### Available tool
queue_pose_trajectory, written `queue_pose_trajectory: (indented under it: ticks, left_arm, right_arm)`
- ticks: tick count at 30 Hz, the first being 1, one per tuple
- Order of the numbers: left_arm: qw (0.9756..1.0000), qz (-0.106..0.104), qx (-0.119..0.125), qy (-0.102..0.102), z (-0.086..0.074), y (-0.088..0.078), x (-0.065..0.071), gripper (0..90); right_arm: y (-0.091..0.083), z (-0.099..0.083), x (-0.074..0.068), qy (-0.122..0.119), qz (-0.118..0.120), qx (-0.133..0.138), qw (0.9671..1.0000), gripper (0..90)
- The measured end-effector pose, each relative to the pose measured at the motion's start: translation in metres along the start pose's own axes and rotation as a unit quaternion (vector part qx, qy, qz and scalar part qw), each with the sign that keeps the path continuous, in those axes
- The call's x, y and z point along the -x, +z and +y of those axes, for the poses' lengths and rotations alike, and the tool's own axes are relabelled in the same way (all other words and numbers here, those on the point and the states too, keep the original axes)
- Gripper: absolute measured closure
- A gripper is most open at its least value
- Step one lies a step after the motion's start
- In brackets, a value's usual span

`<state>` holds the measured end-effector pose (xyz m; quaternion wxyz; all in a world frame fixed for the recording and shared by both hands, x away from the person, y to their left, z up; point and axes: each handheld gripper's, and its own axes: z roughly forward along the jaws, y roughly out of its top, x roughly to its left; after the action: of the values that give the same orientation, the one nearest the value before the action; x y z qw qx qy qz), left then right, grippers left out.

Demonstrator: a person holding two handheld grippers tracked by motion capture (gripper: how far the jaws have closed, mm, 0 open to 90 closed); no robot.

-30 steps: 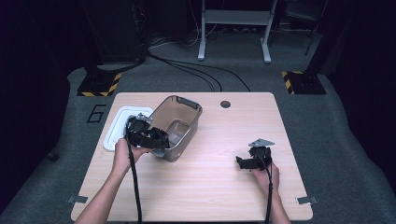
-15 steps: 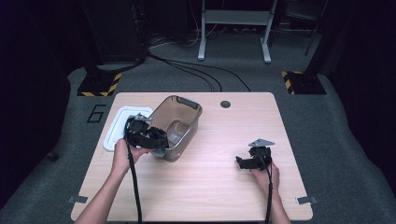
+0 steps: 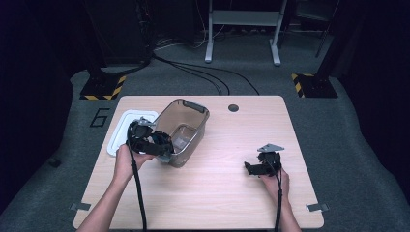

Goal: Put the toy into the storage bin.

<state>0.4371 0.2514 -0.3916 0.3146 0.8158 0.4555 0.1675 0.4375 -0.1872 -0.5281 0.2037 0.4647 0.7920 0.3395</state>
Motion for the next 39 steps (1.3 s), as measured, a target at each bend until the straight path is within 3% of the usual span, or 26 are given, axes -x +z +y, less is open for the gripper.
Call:
queue_pose_trajectory:
  ticks: [11,19,27,39]
  left_arm:
    - [0.9995,0.021,0.020,-0.012,-0.008,-0.021,-0.010,0.1]
    - [0.9973,0.039,0.028,-0.055,-0.025,-0.028,-0.044,0.1]
    - [0.9928,0.057,0.037,-0.099,-0.037,-0.018,-0.081,0.4]
    - [0.9883,0.071,0.033,-0.130,-0.045,0.014,-0.127,2.8]
  right_arm:
    - [0.000,0.000,0.000,-0.001,0.000,0.000,1.0000,6.4]
    - [0.000,0.000,0.000,-0.002,0.001,0.000,1.0000,6.4]
    - [0.000,0.000,0.000,-0.002,0.001,0.001,1.0000,6.4]
    - [0.000,0.000,0.000,-0.003,0.001,0.000,1.0000,6.4]
